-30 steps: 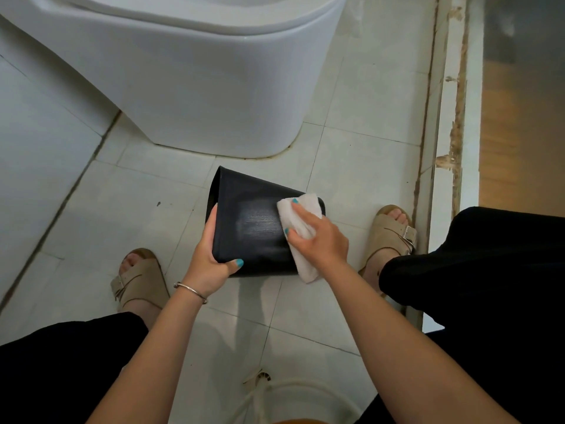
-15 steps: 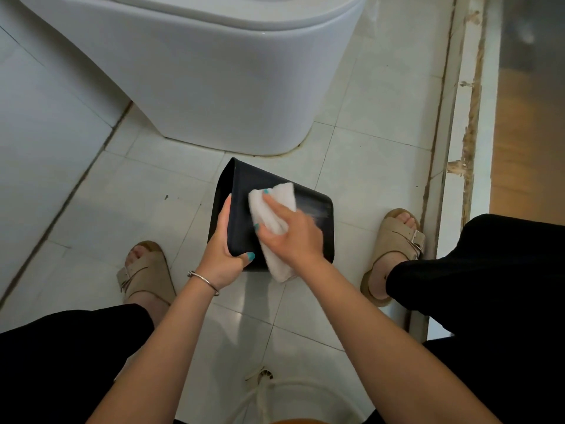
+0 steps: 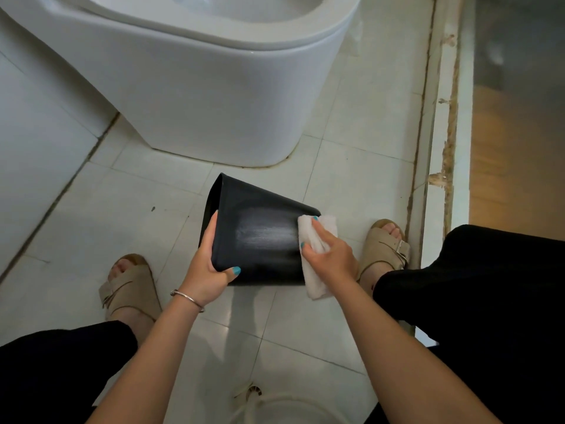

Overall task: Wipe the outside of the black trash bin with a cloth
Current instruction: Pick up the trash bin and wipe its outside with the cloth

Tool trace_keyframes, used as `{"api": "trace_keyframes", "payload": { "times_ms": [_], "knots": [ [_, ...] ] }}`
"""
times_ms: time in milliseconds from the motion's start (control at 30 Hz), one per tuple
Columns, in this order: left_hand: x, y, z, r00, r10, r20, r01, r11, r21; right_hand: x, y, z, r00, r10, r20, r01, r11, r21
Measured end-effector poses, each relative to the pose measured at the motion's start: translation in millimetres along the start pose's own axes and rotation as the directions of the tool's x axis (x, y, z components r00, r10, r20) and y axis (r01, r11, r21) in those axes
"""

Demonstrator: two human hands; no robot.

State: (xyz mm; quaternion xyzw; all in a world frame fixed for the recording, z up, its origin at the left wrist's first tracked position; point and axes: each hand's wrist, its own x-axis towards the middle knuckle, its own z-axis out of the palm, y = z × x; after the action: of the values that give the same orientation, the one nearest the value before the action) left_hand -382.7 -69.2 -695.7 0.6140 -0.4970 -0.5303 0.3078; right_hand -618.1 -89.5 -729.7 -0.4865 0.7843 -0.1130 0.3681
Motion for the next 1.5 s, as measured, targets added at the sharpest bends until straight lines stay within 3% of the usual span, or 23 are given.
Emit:
{"api": "trace_keyframes", "payload": {
  "times_ms": [167,333,433,667,867,1067,1233,1367,1500],
  "knots": [
    [1,2,2,1.0,0.011,0.025,-0.013,0.997,0.076,-12,-21,15,1.0,-0.013,-0.022,0.015,0.996,0.092],
    [-1,3,1,0.999,0.001,0.044,-0.004,0.997,0.074,-27,-78,25,0.957,-0.276,0.093,0.274,0.961,0.032],
    [-7,1,3,1.0,-0.022,0.009,0.022,0.998,0.054,-30,-81,27,0.935,-0.342,0.093,0.347,0.937,-0.043],
    [-6,3,5,1.0,-0.018,-0.024,0.019,0.999,0.036,-11,-28,13,0.98,-0.192,0.041,0.195,0.976,-0.094],
    [0,7,8,1.0,-0.004,-0.006,0.004,0.998,0.068,0,2,10,0.994,0.096,-0.058,-0.09,0.992,0.093],
    [0,8,2,1.0,-0.003,-0.011,0.004,0.997,0.078,-17,-46,28,0.994,-0.109,-0.007,0.109,0.993,0.041],
    [-10,0,-4,1.0,-0.005,0.015,0.004,0.998,0.055,-40,-91,32,0.894,-0.423,0.148,0.434,0.9,-0.048],
    [-14,-3,-4,0.999,-0.039,-0.011,0.039,0.999,0.001,-30,-68,27,0.911,-0.386,0.148,0.401,0.911,-0.093],
    [-11,-3,-1,0.998,-0.048,-0.028,0.048,0.999,0.005,-14,-30,17,0.979,-0.188,0.075,0.193,0.978,-0.077]
  ]
}}
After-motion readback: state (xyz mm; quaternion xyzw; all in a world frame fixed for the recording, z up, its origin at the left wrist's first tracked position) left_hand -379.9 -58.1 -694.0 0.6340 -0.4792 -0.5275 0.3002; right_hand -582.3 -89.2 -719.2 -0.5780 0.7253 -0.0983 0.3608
